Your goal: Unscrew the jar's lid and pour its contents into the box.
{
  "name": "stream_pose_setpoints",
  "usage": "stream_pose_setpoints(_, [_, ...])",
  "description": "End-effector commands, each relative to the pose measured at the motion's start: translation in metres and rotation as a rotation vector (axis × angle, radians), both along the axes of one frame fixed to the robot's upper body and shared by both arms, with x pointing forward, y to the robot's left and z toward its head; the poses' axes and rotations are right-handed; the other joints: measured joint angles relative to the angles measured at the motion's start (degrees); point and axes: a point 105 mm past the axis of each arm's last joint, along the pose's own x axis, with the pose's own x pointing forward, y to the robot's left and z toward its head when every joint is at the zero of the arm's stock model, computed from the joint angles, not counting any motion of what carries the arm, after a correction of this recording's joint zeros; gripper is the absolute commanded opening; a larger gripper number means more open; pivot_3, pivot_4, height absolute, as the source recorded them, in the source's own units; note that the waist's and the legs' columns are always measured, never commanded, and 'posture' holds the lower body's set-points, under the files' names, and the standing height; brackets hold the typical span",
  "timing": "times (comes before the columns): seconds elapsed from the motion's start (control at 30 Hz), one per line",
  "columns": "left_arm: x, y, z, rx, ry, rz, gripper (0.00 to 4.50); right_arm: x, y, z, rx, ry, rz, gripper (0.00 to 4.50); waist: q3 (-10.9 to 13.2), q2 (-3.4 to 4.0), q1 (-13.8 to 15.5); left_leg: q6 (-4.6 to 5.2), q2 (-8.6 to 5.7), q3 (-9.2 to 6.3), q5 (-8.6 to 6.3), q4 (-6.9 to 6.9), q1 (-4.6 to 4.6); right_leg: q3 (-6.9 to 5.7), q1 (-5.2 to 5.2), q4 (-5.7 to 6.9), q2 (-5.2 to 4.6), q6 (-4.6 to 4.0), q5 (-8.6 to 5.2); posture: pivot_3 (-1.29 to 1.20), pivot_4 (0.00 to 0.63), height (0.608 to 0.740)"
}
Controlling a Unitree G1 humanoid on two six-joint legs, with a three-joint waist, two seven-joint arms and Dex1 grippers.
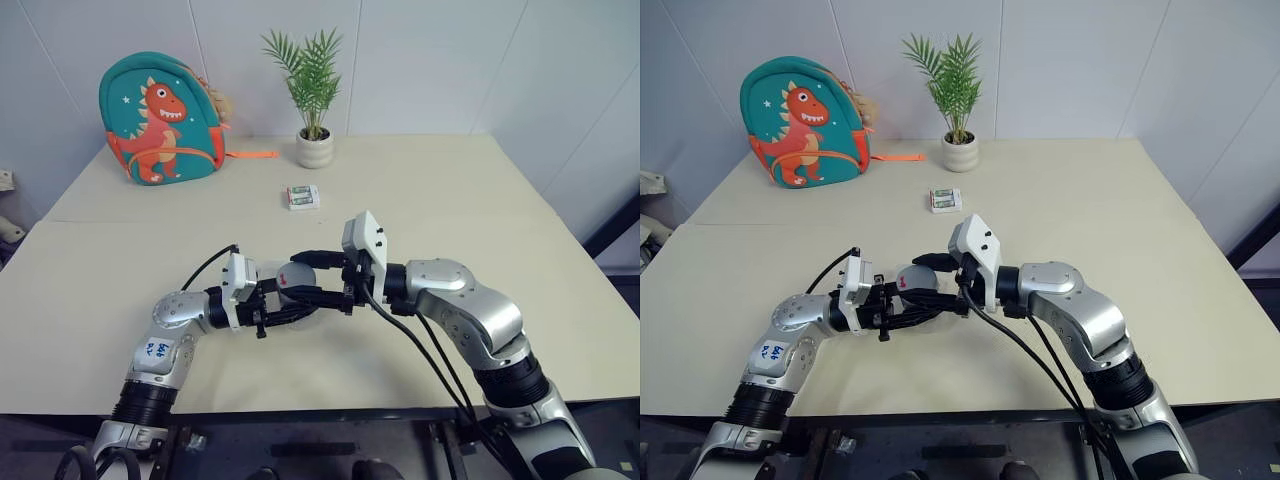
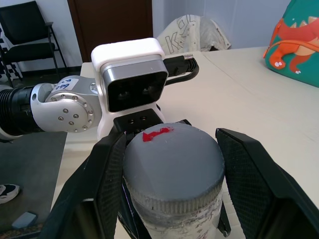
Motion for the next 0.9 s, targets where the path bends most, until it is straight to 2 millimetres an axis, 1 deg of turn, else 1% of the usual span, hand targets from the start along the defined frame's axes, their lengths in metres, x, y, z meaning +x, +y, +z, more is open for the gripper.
stream_pose_setpoints(0.03, [-0.003, 0.001, 0.013, -0.011, -0.051, -0.004, 1.98, -0.007, 0.004, 0.008, 0.01, -0.04, 0.052, 2.52, 0.0, 0.0, 0.0, 0.0, 0.0, 0.0, 0.0, 0.0, 0.0, 0.0, 0.0, 0.0, 0.0, 0.0, 0.0, 0.0, 0.15, 0.74])
stream_pose_setpoints(0.07, [-0.004, 0.001, 0.014, -0.014, -0.053, -0.005, 1.98, -0.008, 0.004, 0.01, 0.015, -0.043, 0.068, 2.52, 0.0, 0.0, 0.0, 0.0, 0.0, 0.0, 0.0, 0.0, 0.0, 0.0, 0.0, 0.0, 0.0, 0.0, 0.0, 0.0, 0.15, 0.74])
stream_pose_setpoints(0.2, [-0.006, -0.003, 0.025, -0.033, -0.074, -0.048, 1.98, -0.024, 0.001, 0.025, 0.017, -0.058, 0.247, 2.52, 0.01, 0.01, -0.01, 0.0, 0.0, 0.0, 0.0, 0.02, -0.02, 0.0, -0.01, 0.0, 0.0, 0.01, 0.0, 0.0, 0.15, 0.74])
stream_pose_setpoints(0.33, [-0.009, -0.009, 0.032, -0.038, -0.079, -0.097, 1.98, -0.028, -0.002, 0.04, -0.004, -0.072, 0.358, 2.52, 0.01, 0.01, -0.03, 0.0, -0.01, -0.02, 0.0, 0.06, -0.07, -0.01, -0.03, 0.0, 0.0, 0.03, 0.02, 0.0, 0.15, 0.74])
stream_pose_setpoints(0.43, [-0.012, -0.013, 0.035, -0.036, -0.077, -0.135, 1.98, -0.026, -0.004, 0.048, -0.025, -0.076, 0.418, 2.52, 0.01, 0.01, -0.1, 0.0, 0.0, -0.01, 0.0, 0.08, -0.07, 0.0, -0.04, 0.02, 0.02, 0.03, 0.02, 0.0, 0.15, 0.74])
stream_pose_setpoints(0.63, [-0.018, -0.017, 0.035, -0.031, -0.076, -0.163, 1.98, -0.015, -0.008, 0.046, -0.082, -0.068, 0.449, 2.52, 0.01, 0.01, -0.02, 0.0, 0.0, -0.02, 0.0, 0.08, -0.13, -0.01, -0.08, 0.0, 0.04, 0.03, 0.02, 0.0, 0.15, 0.74])
stream_pose_setpoints(0.9, [-0.02, -0.013, 0.035, -0.04, -0.072, -0.136, 1.98, -0.007, -0.011, 0.041, -0.08, -0.062, 0.421, 2.52, 0.01, 0.01, -0.03, 0.0, 0.01, -0.02, 0.0, 0.11, -0.23, 0.0, -0.18, 0.03, 0.04, 0.04, 0.03, 0.0, 0.15, 0.74])
